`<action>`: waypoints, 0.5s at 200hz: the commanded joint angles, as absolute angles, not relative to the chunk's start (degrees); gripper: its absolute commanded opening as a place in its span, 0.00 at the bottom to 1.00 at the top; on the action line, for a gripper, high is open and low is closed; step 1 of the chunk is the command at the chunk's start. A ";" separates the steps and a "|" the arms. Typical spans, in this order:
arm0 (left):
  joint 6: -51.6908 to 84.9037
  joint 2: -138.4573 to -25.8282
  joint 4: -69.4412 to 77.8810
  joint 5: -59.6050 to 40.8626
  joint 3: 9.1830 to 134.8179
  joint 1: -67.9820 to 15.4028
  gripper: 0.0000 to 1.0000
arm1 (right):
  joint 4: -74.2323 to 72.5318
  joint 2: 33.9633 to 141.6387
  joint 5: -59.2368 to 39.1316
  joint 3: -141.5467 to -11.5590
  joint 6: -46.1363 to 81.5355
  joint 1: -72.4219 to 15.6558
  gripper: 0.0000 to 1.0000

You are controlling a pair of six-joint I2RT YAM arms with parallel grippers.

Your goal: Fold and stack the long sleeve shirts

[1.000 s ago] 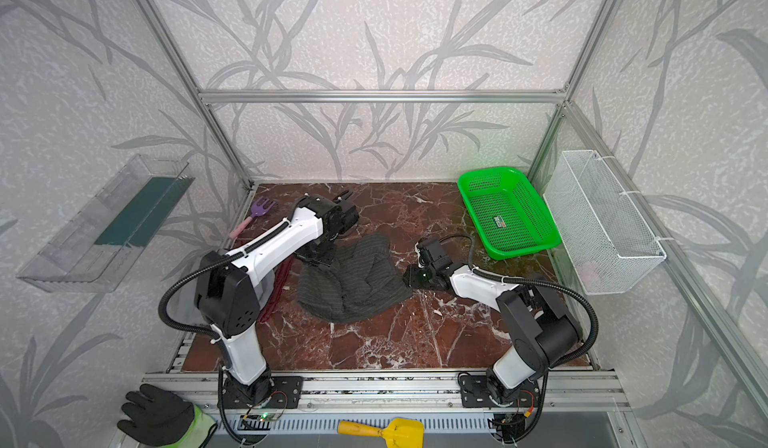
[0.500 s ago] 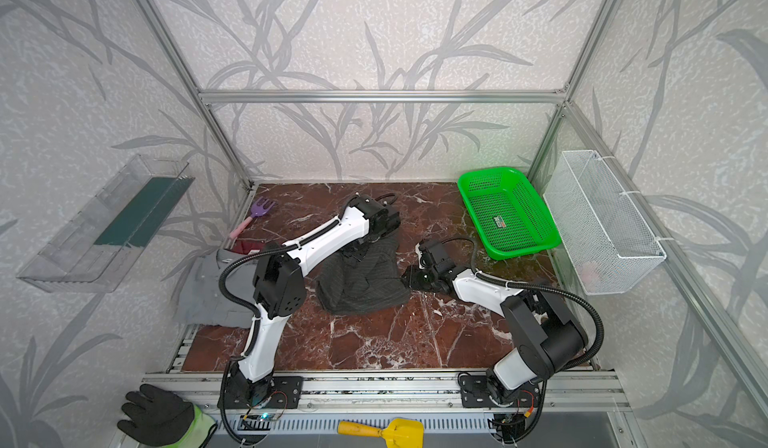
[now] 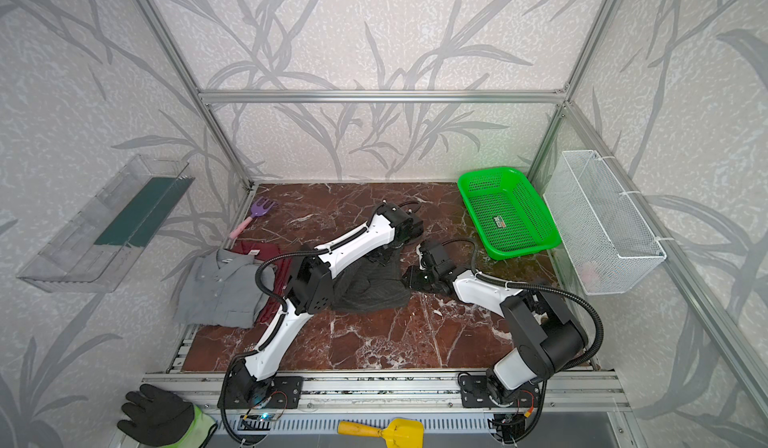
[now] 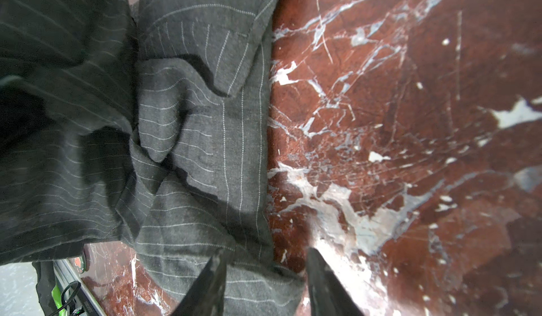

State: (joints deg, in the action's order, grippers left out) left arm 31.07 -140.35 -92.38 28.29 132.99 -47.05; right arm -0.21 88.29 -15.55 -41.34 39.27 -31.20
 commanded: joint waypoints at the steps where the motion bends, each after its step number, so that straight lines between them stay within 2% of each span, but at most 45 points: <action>1: 33.13 -142.44 -101.21 25.19 136.17 -47.90 0.00 | -1.01 87.80 -15.58 -40.75 39.51 -31.33 0.45; 82: 39.67 -137.93 -93.50 13.43 136.01 -50.00 0.20 | -1.05 88.07 -15.21 -40.74 39.47 -31.26 0.45; 100: 41.39 -137.43 -92.13 11.31 135.78 -50.36 0.20 | -1.05 88.09 -15.03 -40.64 39.38 -31.20 0.45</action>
